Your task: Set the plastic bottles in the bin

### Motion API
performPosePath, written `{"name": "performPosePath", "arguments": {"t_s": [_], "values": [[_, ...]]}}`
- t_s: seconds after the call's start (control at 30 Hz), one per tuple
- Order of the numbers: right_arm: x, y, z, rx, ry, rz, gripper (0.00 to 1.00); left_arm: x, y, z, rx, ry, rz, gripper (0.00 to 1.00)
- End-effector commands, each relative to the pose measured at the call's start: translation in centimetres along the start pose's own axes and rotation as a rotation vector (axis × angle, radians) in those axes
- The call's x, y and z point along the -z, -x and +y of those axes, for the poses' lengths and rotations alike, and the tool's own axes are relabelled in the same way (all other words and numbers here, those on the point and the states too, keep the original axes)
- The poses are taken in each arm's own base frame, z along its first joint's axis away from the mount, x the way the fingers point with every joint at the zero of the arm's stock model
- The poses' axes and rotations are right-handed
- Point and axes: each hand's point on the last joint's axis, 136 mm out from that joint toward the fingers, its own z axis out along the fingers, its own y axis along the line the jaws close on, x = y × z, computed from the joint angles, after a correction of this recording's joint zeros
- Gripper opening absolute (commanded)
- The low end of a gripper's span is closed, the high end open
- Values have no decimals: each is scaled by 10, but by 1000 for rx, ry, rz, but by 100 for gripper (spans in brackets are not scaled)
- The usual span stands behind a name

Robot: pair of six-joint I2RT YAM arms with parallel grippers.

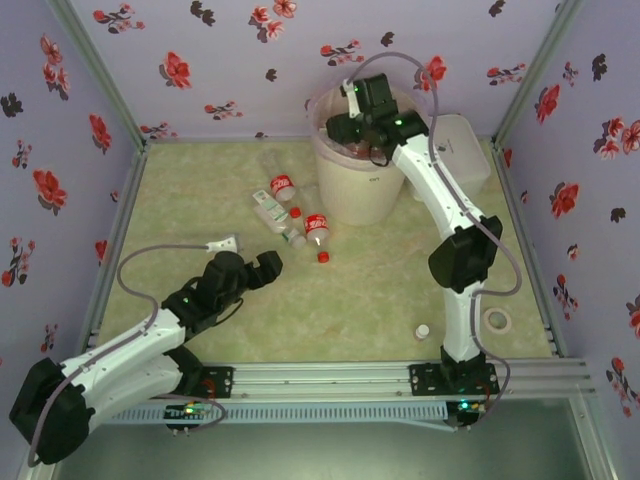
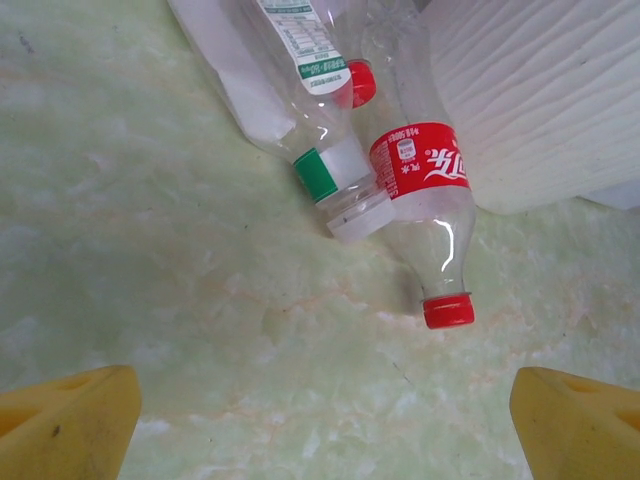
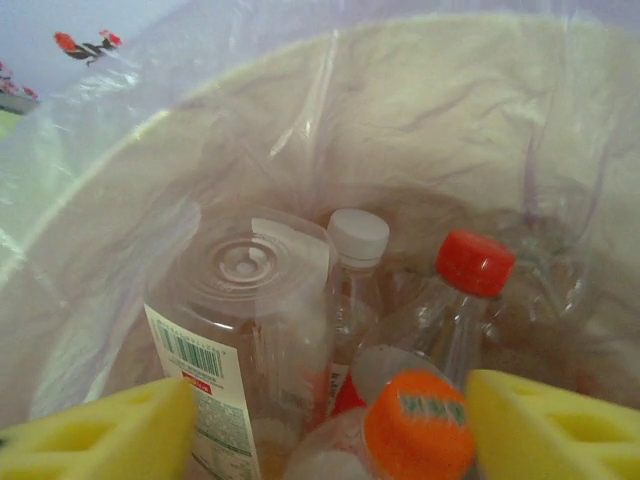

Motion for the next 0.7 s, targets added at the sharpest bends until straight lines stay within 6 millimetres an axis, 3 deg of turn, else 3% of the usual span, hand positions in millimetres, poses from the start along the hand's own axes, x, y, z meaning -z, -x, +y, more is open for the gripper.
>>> {"name": "performPosePath", "arguments": {"t_s": [0.0, 0.2, 0.4, 0.5, 0.67], "values": [[40, 28, -12, -23, -5, -70, 85, 1, 8, -5, -10, 4, 0, 96], [85, 47, -31, -53, -13, -140, 95, -3, 12, -1, 2, 19, 6, 97], [133, 40, -44, -75, -34, -193, 100, -10, 22, 6, 38, 67, 0, 98], [154, 22, -45, -103, -27, -208, 99, -20, 33, 10, 103, 115, -9, 99], [175, -39, -54, -169, -54, -193, 99, -49, 45, 0, 205, 158, -7, 98]]}}
